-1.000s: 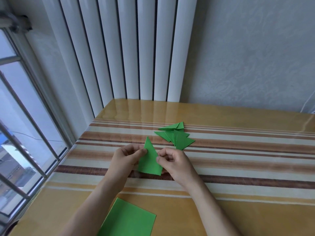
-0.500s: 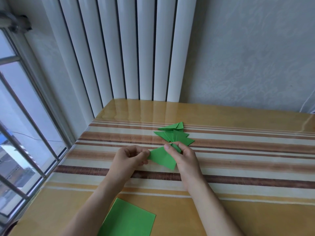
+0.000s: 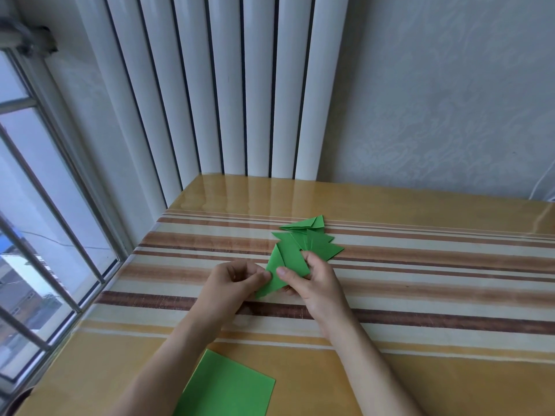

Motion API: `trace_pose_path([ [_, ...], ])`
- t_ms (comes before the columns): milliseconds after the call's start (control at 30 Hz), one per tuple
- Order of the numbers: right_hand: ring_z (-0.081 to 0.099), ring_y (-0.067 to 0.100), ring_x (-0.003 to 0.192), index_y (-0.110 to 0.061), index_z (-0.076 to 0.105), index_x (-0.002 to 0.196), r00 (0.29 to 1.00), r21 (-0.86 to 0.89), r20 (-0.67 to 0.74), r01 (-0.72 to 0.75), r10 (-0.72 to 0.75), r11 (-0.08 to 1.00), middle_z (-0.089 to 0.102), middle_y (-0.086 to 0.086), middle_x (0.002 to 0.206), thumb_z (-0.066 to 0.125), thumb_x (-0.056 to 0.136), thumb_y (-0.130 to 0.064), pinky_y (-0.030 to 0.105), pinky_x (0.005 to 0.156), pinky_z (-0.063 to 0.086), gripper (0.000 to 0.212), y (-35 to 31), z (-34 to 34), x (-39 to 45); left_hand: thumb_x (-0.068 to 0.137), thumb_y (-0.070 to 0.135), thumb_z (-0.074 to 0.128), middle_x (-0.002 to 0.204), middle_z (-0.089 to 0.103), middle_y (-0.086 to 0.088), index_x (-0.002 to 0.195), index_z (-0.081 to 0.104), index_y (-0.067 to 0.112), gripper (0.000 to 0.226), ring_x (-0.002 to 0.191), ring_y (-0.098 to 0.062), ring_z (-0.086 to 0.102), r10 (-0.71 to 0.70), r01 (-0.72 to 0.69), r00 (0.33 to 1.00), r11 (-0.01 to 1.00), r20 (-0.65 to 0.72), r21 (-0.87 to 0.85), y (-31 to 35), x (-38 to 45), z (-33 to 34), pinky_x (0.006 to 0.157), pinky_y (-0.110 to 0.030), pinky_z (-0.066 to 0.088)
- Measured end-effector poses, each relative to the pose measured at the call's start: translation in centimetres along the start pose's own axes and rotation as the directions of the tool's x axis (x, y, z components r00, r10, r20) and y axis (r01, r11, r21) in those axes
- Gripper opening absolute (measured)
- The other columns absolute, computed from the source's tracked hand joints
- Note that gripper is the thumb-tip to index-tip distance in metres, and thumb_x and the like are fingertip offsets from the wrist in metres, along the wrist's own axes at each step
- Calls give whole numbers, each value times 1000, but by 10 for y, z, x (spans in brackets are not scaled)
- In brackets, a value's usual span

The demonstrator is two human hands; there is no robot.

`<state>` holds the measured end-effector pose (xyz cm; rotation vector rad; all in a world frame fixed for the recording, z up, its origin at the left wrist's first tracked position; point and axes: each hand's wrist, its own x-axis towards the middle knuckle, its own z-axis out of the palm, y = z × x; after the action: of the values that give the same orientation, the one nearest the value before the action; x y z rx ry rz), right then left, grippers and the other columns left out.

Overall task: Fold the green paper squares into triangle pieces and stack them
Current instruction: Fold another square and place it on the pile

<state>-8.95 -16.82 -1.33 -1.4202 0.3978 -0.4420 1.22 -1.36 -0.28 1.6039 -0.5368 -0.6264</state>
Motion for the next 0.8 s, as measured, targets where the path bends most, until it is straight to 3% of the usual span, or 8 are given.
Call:
trace_pose_path([
  [133,76,21,101,-16,69,126,993,-144,116,8,9,990,79,4,111,76,94,-7,34,80,63,33,4,-1,1,97,23,71,88,78,-11,96,77,5,19,76,-23,73,-8,4,999,996,-49,-87,3,-1,2,66,-31,60],
  [267,77,23,99,-19,70,118,985,-259,174,37,9,965,80,3,106,79,92,-15,47,90,63,27,5,0,0,95,16,72,76,70,-3,93,76,3,14,68,-10,61,20,-41,990,989,-141,-145,2,2,-2,69,-23,56],
  [367,78,22,95,-17,68,118,996,-153,92,5,9,988,81,4,100,76,93,-6,44,86,64,28,2,2,0,96,11,70,76,70,-6,87,75,5,11,68,-12,63,-23,-19,985,970,-171,-240,2,2,-4,74,-25,58],
  [500,75,15,82,-11,67,115,999,-105,27,35,-32,994,78,3,90,73,95,-4,28,64,58,22,-1,-1,1,95,9,70,83,75,-10,91,76,2,10,74,-14,71,-55,-2,984,946,-167,-324,4,2,-3,74,-22,62],
  [600,75,12,84,-13,68,122,999,-69,34,32,-29,997,79,1,93,70,96,0,26,68,58,28,-2,1,0,94,7,70,86,76,-11,97,75,-2,11,76,-14,73,-57,2,988,934,-144,-356,5,1,-3,71,-19,61],
  [667,75,13,88,-17,69,125,999,-57,32,33,-31,998,79,8,100,70,96,-1,28,71,59,34,-1,1,0,93,5,70,90,77,-13,100,75,-3,11,81,-16,74,-50,1,990,937,-131,-350,6,0,-2,73,-20,61],
  [800,73,12,86,-33,74,114,998,-52,42,53,-51,997,73,21,105,70,96,-1,24,67,57,36,-2,4,-1,94,3,69,91,76,-13,97,75,0,7,83,-18,74,-61,2,986,933,-153,-360,8,0,-3,75,-22,62],
])
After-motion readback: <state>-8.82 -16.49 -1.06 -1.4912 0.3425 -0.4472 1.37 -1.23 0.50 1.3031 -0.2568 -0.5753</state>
